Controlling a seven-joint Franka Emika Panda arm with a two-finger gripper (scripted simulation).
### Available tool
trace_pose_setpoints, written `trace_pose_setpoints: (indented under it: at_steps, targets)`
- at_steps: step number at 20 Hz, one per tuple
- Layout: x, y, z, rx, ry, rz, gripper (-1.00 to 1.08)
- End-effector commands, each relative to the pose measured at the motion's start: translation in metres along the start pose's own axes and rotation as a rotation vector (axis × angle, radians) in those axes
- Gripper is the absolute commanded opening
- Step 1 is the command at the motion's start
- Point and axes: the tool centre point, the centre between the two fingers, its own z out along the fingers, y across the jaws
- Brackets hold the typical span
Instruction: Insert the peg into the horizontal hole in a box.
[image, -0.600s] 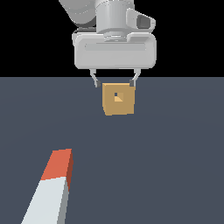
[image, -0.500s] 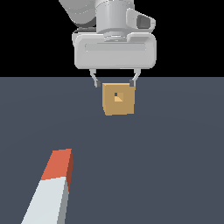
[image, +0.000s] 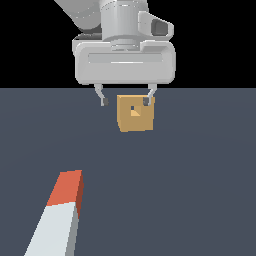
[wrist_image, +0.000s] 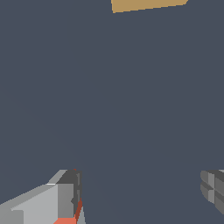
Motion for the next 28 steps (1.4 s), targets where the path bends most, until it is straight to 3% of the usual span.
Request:
trace_pose_setpoints:
  at_steps: [1,18,28]
  targets:
    - [-0.013,-0.008,0.006,0.001,0.000,-0.010,1.00]
    - [-0.148,-0.076,0.072,0.009,-0.001,-0.129,1.00]
    - [-0.193,-0.091,0.092,0.011,-0.001,-0.166,1.00]
